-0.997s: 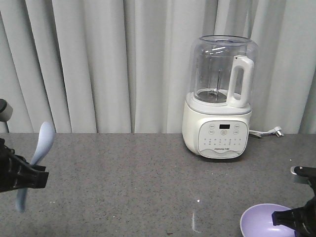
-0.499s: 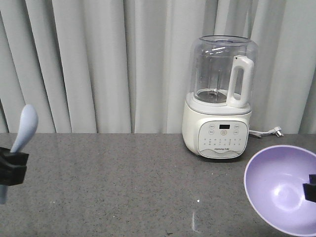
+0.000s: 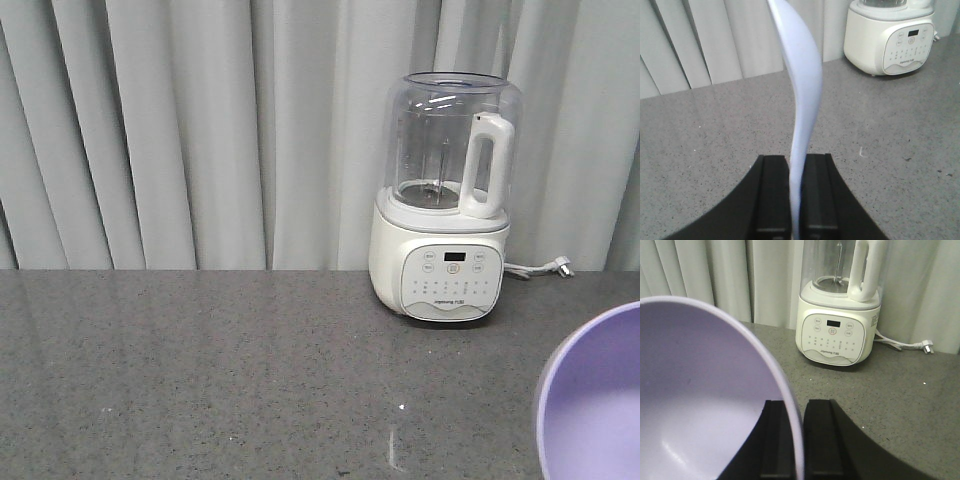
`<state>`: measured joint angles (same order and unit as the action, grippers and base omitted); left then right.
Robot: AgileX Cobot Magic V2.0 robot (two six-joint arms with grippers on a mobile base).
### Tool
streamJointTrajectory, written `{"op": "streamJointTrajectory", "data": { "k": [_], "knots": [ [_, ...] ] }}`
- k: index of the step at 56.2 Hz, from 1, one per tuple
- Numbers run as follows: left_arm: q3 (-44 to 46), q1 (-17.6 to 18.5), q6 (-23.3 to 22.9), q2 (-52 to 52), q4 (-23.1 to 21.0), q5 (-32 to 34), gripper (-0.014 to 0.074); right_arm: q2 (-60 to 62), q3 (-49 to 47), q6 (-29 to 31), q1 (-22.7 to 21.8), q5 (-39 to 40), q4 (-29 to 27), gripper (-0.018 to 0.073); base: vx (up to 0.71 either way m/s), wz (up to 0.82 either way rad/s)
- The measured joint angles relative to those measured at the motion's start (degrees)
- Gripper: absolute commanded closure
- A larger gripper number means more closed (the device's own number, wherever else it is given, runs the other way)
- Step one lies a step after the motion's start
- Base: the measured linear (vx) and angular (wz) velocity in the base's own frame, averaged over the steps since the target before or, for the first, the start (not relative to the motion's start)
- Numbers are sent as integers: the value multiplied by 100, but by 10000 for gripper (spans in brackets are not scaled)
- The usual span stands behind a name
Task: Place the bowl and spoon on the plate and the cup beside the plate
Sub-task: 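Drive the base, holding spoon and bowl, to the counter with the blue plate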
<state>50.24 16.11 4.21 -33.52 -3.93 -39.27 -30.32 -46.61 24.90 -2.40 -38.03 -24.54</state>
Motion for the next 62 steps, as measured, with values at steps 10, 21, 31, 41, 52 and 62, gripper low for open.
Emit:
{"op": "streamJointTrajectory", "data": {
  "k": [10,21,31,41,52,62],
  "knots": [
    [-37,0,-4,226,-4,42,600,79,0,0,0,-2,0,568,0,0],
    [-40,0,-4,221,-4,42,600,79,13,0,0,2,0,568,0,0],
    [-40,0,-4,221,-6,42,600,79,20,-5,0,-7,0,568,0,0],
    [-40,0,-4,221,-6,42,600,79,20,-5,0,-7,0,568,0,0],
    [-40,0,-4,221,-6,42,600,79,20,-5,0,-7,0,568,-3,-11],
    [-40,0,-4,221,-6,42,600,79,20,-5,0,-7,0,568,-10,-35]
  ]
}}
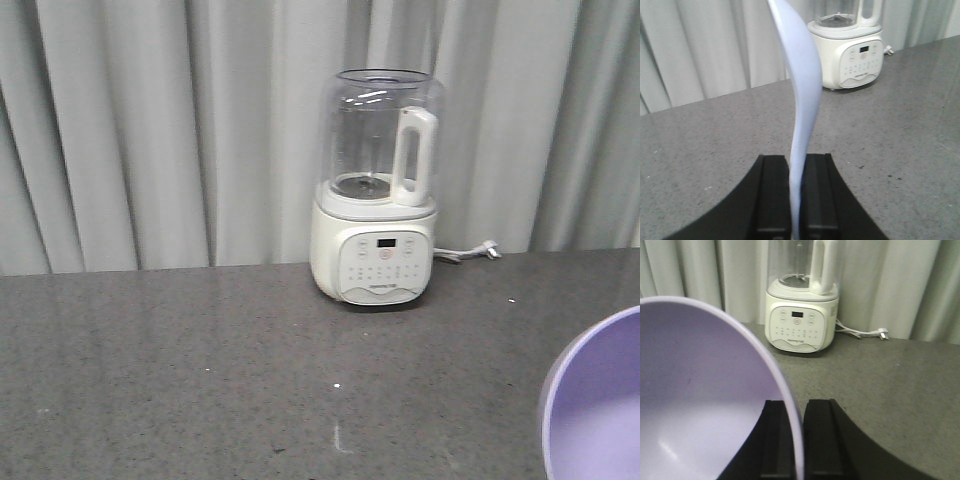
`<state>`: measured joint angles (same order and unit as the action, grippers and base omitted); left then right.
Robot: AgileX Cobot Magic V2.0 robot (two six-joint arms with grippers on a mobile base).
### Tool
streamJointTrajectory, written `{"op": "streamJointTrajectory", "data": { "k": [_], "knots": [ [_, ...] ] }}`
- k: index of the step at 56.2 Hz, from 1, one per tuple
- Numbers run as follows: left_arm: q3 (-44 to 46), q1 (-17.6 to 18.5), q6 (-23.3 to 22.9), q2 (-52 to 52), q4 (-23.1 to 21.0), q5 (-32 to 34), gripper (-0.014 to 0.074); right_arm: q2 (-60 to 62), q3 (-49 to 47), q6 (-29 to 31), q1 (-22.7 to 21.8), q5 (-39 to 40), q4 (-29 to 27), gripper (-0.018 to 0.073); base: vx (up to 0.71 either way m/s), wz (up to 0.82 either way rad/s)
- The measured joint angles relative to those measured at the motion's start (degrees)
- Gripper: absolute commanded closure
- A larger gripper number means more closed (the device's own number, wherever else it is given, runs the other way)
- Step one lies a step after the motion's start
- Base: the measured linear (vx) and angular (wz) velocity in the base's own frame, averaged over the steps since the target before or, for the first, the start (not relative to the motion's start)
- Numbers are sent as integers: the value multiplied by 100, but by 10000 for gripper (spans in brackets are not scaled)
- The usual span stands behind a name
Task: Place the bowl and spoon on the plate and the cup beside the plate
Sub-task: 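Drive the base, holding spoon and bowl, to the counter with the blue plate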
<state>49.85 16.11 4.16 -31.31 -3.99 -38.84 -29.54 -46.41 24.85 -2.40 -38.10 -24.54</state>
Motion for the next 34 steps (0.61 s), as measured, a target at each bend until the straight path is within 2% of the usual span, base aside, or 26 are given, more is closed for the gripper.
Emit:
{"op": "streamJointTrajectory", "data": {
  "k": [34],
  "knots": [
    [0,0,0,0,0,0,600,0,0,0,0,0,0,568,-16,-62]
  ]
}}
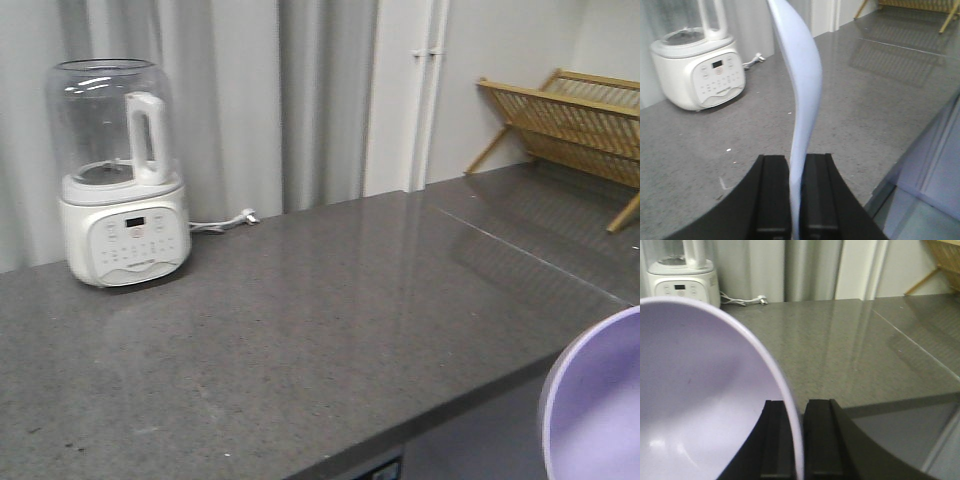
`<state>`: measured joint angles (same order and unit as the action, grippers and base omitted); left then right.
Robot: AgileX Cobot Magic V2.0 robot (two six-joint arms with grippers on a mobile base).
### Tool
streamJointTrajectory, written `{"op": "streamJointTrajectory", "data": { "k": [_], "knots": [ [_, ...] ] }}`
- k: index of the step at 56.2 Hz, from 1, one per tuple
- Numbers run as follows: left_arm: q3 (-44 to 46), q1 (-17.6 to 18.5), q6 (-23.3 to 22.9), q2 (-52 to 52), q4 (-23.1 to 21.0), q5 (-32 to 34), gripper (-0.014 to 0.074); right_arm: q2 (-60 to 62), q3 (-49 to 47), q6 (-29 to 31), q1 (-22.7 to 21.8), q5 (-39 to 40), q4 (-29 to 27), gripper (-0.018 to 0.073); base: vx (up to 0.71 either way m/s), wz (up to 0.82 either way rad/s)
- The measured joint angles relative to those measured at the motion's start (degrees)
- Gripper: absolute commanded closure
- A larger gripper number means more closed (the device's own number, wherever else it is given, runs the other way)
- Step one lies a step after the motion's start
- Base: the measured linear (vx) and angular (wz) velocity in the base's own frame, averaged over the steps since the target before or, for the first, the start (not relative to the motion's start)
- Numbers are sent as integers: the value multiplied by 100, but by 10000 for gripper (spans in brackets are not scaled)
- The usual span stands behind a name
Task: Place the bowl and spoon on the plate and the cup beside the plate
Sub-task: 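Drive the base, holding spoon and bowl, to the counter with the blue plate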
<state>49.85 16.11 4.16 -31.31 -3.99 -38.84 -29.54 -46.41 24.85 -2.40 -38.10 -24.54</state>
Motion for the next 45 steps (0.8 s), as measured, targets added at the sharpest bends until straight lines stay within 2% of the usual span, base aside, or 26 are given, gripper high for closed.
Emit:
{"op": "streamJointTrajectory", "data": {
  "k": [45],
  "knots": [
    [0,0,0,0,-5,0,600,0,0,0,0,-43,0,568,-11,-55]
  ]
}}
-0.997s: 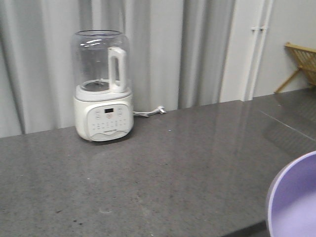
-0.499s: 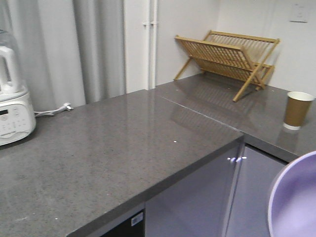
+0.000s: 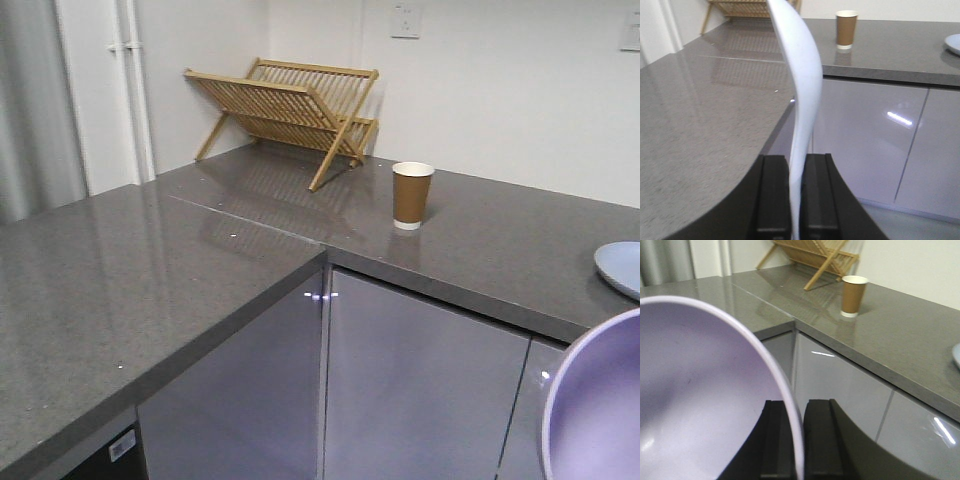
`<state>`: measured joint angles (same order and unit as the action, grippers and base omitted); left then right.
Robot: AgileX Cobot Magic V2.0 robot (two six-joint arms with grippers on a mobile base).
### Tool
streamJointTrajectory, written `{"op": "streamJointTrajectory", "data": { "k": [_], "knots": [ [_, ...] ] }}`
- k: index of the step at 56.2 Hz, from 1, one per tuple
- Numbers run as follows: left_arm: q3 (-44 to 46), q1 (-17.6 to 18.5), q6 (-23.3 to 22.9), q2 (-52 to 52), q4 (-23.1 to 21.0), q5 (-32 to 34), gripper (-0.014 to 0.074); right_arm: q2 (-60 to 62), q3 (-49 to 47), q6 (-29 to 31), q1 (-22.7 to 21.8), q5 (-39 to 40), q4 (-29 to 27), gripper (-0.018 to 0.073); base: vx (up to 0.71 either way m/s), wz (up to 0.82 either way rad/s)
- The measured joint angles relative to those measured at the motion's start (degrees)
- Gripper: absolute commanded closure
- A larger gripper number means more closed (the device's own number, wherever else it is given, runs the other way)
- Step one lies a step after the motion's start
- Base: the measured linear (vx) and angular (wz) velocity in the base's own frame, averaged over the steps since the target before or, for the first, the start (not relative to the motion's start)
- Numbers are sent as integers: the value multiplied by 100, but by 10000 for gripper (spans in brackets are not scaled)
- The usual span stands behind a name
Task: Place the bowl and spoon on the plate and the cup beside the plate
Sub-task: 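Drive the base, holding spoon and bowl, to the counter with the blue plate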
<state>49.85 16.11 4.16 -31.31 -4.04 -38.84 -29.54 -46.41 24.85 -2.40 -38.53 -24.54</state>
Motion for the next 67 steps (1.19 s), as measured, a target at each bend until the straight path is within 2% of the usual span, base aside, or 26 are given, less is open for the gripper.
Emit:
{"op": "streamJointTrajectory", "data": {
  "k": [39,67],
  "knots": [
    [0,0,0,0,0,0,600,0,0,0,0,-15,0,568,11,-32],
    [0,0,0,0,0,0,600,0,0,0,0,-56,0,568,30,-7]
  ]
}}
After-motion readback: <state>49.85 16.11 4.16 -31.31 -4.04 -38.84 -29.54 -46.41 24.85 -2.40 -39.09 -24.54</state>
